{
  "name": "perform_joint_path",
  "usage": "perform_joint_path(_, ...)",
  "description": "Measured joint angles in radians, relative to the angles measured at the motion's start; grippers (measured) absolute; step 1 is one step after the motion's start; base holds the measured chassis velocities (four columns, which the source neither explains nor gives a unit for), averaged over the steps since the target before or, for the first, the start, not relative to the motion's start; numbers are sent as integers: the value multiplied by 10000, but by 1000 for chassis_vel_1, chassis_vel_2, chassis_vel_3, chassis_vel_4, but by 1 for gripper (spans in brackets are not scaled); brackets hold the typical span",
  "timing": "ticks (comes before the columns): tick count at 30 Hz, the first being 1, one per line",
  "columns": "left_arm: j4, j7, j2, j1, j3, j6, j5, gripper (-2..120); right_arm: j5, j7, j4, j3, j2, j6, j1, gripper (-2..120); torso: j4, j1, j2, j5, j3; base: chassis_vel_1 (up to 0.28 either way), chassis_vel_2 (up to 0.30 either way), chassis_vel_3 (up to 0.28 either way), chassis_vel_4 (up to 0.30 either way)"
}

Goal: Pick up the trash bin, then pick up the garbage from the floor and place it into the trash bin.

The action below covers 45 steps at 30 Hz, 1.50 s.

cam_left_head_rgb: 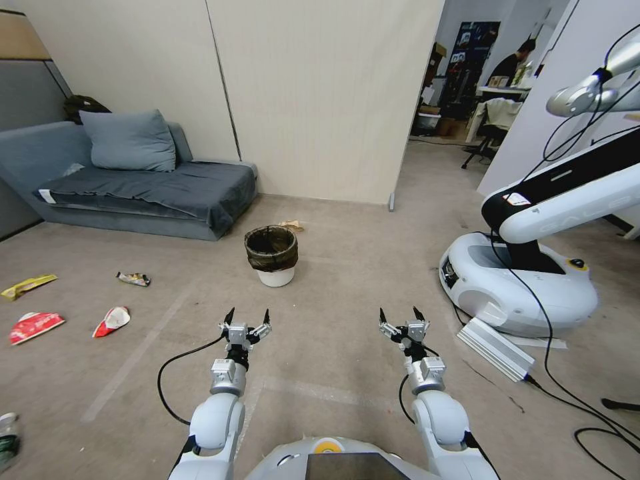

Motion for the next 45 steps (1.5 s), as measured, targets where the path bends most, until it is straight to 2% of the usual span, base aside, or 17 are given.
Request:
perform_joint_path(14, -22, -23, 11, 18, -3, 81, -2, 100, 8, 136, -39, -1, 32, -15, -90, 100, 1, 0, 0, -1, 0, 0, 0, 0, 0)
perform_joint_path(16, -267, -266, 136, 192, -66, 841, -197, 100, 129, 1275, -393, -11, 399, -386, -913, 100, -2, 0, 0, 3, 0, 0, 0, 0, 0)
perform_joint_path(17, -369, -368, 189, 266, -89, 1149, -284, 100, 139, 1549, -502, -8, 512, -452, -1128, 100, -12, 0, 0, 4, 0, 0, 0, 0, 0)
perform_joint_path(18, -369, -368, 189, 266, -89, 1149, -284, 100, 139, 1549, -502, -8, 512, -452, -1128, 100, -12, 0, 0, 4, 0, 0, 0, 0, 0)
perform_joint_path(19, -493, -487, 248, 356, -111, 1538, -387, 100, 118, 1708, -549, 3, 564, -425, -1212, 100, -6, 0, 1, -2, -1, 0, 0, 0, 0)
perform_joint_path(20, -641, -635, 323, 459, -154, 1985, -506, 100, 112, 1750, -567, 13, 566, -419, -1244, 100, 0, 0, 0, -2, -1, 0, 0, 0, 0)
perform_joint_path(21, -641, -635, 323, 459, -154, 1985, -506, 100, 112, 1750, -567, 13, 566, -419, -1244, 100, 0, 0, 0, -2, -1, 0, 0, 0, 0)
perform_joint_path(23, -871, -862, 440, 626, -209, 2693, -703, 100, 81, 1745, -581, 29, 539, -364, -1242, 100, 4, 0, 0, 0, 0, 0, 0, 0, 0)
perform_joint_path(24, -996, -984, 502, 713, -239, 3078, -808, 100, 73, 1743, -581, 34, 527, -337, -1249, 100, 2, 0, 0, -2, -1, 0, 0, 0, 0)
perform_joint_path(25, -996, -984, 502, 713, -239, 3078, -808, 100, 73, 1743, -581, 34, 527, -337, -1249, 100, 2, 0, 0, -2, -1, 0, 0, 0, 0)
perform_joint_path(28, -1352, -1332, 681, 968, -322, 4157, -1097, 100, 68, 1731, -581, 33, 511, -277, -1253, 100, 0, 0, 0, -1, -1, 0, 0, 0, 0)
perform_joint_path(31, -1456, -1434, 734, 1043, -349, 4483, -1184, 100, 68, 1714, -582, 32, 503, -244, -1244, 100, 0, 0, 0, -1, -1, 0, 0, 0, 0)
perform_joint_path(32, -1636, -1615, 828, 1174, -395, 5046, -1336, 100, 60, 1671, -588, 32, 463, -210, -1224, 100, 1, 0, 1, -1, -1, 0, 0, 0, 0)
perform_joint_path(33, -1636, -1615, 828, 1174, -395, 5046, -1336, 100, 60, 1671, -588, 32, 463, -210, -1224, 100, 1, 0, 1, -1, -1, 0, 0, 0, 0)
perform_joint_path(35, -1926, -1869, 958, 1365, -462, 5809, -1533, 100, 69, 1630, -595, 36, 381, -208, -1193, 100, 1, 0, 0, -1, 0, 0, 0, 0, 0)
perform_joint_path(38, -2222, -1920, 999, 1390, -468, 5869, -1516, 100, 109, 1576, -604, 45, 334, -257, -1152, 100, -3, 0, 1, 6, -1, 0, 0, 0, 0)
perform_joint_path(45, -2266, -1914, 991, 1397, -459, 5809, -1383, 100, 126, 1259, -626, 123, 262, -204, -1087, 100, -1, 0, 0, 0, 0, 0, 0, 0, 0)
